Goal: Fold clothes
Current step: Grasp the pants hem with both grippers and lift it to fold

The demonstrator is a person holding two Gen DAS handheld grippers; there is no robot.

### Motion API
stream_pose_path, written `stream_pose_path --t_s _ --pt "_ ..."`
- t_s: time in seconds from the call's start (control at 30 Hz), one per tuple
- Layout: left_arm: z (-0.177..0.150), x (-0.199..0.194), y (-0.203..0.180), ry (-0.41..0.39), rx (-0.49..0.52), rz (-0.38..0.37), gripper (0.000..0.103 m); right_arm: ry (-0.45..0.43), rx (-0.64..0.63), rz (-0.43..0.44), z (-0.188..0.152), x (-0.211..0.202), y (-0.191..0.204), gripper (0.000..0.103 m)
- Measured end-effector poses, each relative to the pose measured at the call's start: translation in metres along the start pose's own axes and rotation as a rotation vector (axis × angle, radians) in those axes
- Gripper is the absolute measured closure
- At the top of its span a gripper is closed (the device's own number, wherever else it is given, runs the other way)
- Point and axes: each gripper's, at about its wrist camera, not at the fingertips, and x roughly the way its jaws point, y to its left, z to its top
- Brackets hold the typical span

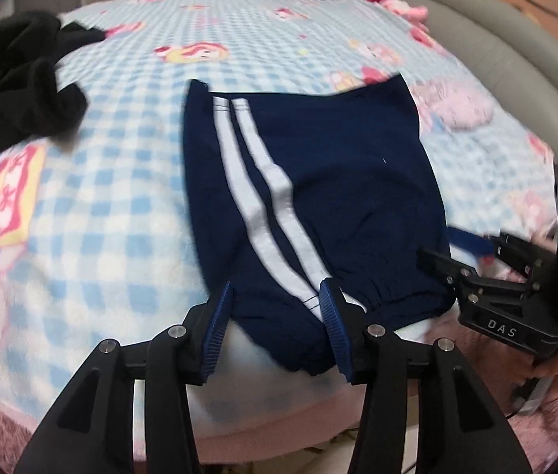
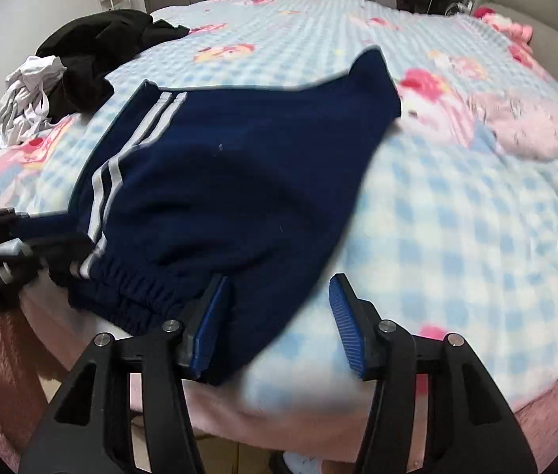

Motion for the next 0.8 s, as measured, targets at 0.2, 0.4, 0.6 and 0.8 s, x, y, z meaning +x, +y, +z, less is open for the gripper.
stream_pose_path --t_s 0.2,0.4,0.6,0.8 --pt "-0.017 -0.011 0.029 0.016 -0.19 -0.233 0.056 -0.063 0.053 0.027 -0.008 -0.024 -0.007 0.048" --pt "-0.018 0.015 0.005 0.102 -0.218 -0.342 0.055 -0.039 0.092 0.153 -0.016 -0.024 -0.006 0.048" --pt "-0.02 0.017 -0.002 0.106 -0.191 -0.358 0.055 -0.031 0.081 0.316 -0.019 -0.028 -0.003 0.053" --pt "-0.014 0.032 0.003 0.103 -0.223 -0.379 0.055 0.03 0.053 0.3 -0.021 -0.005 0.008 0.049"
